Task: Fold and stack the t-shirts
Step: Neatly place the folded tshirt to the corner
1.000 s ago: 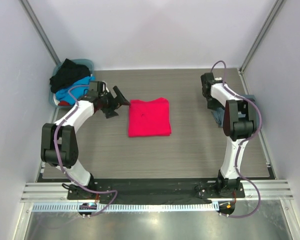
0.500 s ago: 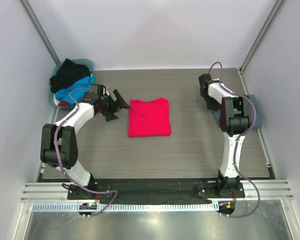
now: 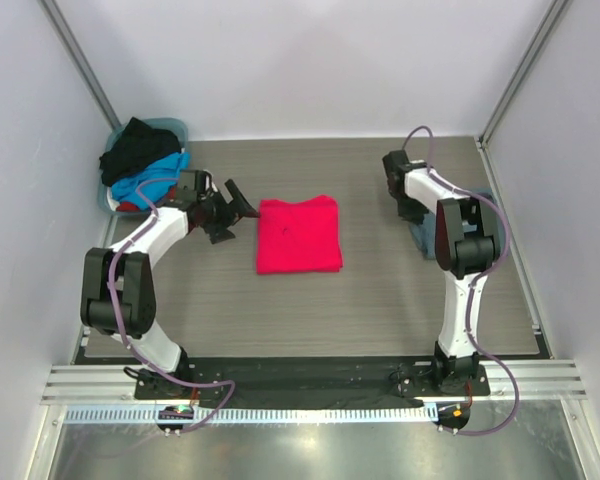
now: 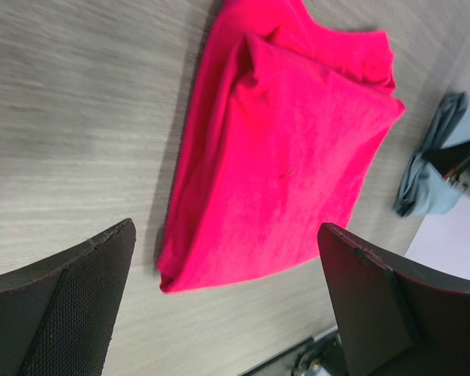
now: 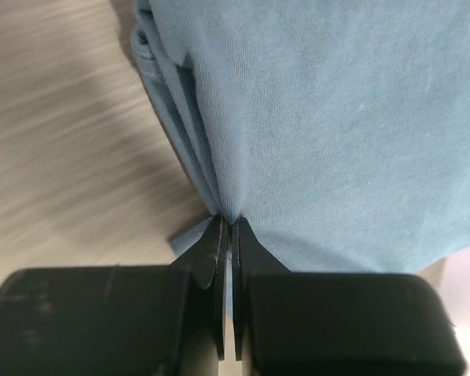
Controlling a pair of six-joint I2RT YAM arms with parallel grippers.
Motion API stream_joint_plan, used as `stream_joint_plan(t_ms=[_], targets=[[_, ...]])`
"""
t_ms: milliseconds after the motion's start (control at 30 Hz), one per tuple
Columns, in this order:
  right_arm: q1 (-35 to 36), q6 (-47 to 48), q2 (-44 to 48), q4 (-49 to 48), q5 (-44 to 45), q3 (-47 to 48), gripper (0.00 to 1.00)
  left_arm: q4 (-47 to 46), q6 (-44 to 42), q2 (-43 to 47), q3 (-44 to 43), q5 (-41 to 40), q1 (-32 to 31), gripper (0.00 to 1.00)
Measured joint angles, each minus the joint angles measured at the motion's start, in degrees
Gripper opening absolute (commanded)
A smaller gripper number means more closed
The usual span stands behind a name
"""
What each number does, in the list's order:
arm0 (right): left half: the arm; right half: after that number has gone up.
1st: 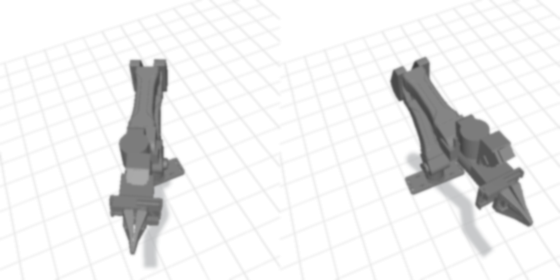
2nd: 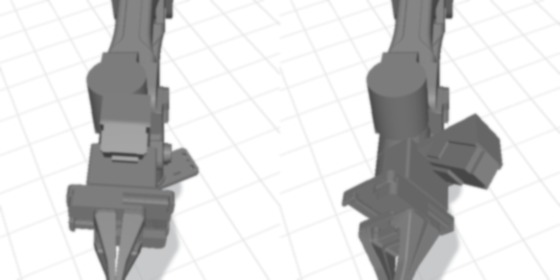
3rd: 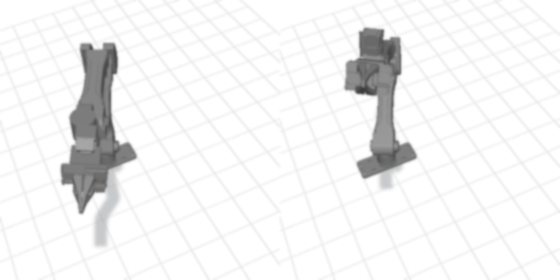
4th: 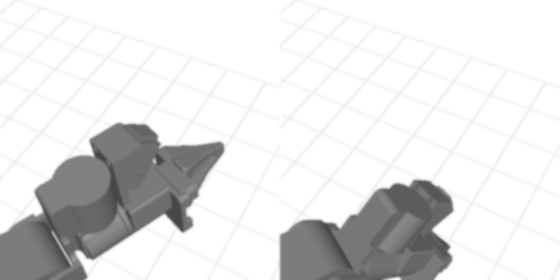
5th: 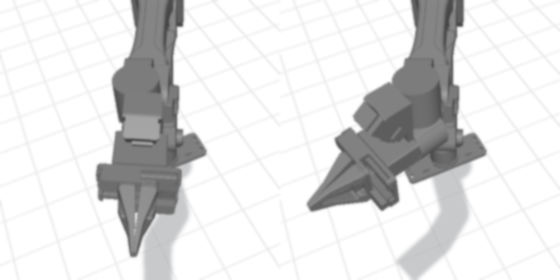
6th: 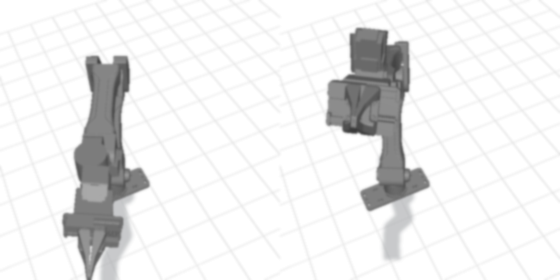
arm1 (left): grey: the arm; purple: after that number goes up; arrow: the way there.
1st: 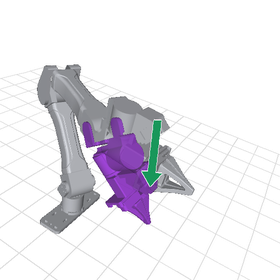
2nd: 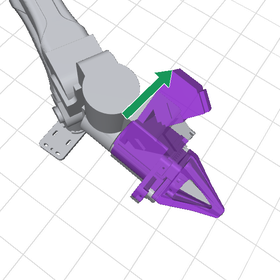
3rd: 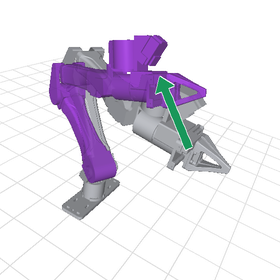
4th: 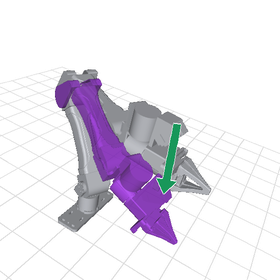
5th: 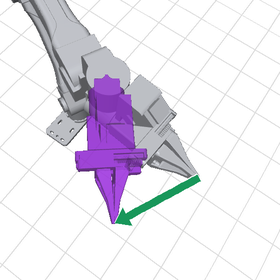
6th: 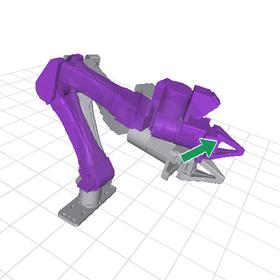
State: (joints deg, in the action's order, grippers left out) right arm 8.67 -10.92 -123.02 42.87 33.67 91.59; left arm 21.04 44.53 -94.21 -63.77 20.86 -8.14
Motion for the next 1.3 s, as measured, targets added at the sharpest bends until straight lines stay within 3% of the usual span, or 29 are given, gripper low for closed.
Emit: stream_joint_plan(t_ms=[100,267,467,500,567,600,667,800,1033,1167,1300], targets=[[4.24,-1.70,1.73,0.76,-2.38,-0.70,0.01,-2.64,1.09,0.24,2.56,-0.74,0.66,1.00],[10.27,-6.88,3.10,0.87,-9.99,-0.11,0.44,-3.61,2.23,0.15,5.35,-1.09,1.68,0.99],[10.34,-12.15,6.43,-0.17,-20.17,0.98,0.75,-6.21,2.64,-1.01,5.18,-0.26,1.68,0.98],[10.19,-12.87,7.76,-0.92,-22.16,0.94,0.84,-6.82,2.69,-1.62,5.16,-0.20,1.68,0.99],[9.73,-14.23,11.17,-3.93,-26.86,0.02,0.84,-7.72,2.80,-2.58,5.07,-0.09,1.68,0.99],[9.53,-15.08,13.20,-6.19,-29.20,-0.98,0.76,-8.15,2.89,-3.08,5.07,-0.09,1.68,0.99],[9.42,-16.74,17.14,-11.52,-33.92,-4.37,0.72,-8.87,3.06,-3.89,5.07,-0.07,1.68,0.97],[9.51,-21.40,21.40,-23.34,-41.75,-14.36,0.78,-10.32,3.30,-5.77,4.96,-0.17,1.55,0.93],[9.60,-28.46,16.87,-39.30,-49.70,-27.78,0.80,-12.85,3.96,-9.46,3.61,-1.92,-0.09,0.91],[9.60,-30.34,14.12,-45.00,-50.99,-28.55,0.75,-16.02,4.79,-10.99,2.60,-2.80,-1.14,0.89],[9.60,-31.69,12.39,-49.46,-50.99,-28.26,0.68,-18.03,5.57,-12.74,1.49,-2.78,-1.33,0.79]])
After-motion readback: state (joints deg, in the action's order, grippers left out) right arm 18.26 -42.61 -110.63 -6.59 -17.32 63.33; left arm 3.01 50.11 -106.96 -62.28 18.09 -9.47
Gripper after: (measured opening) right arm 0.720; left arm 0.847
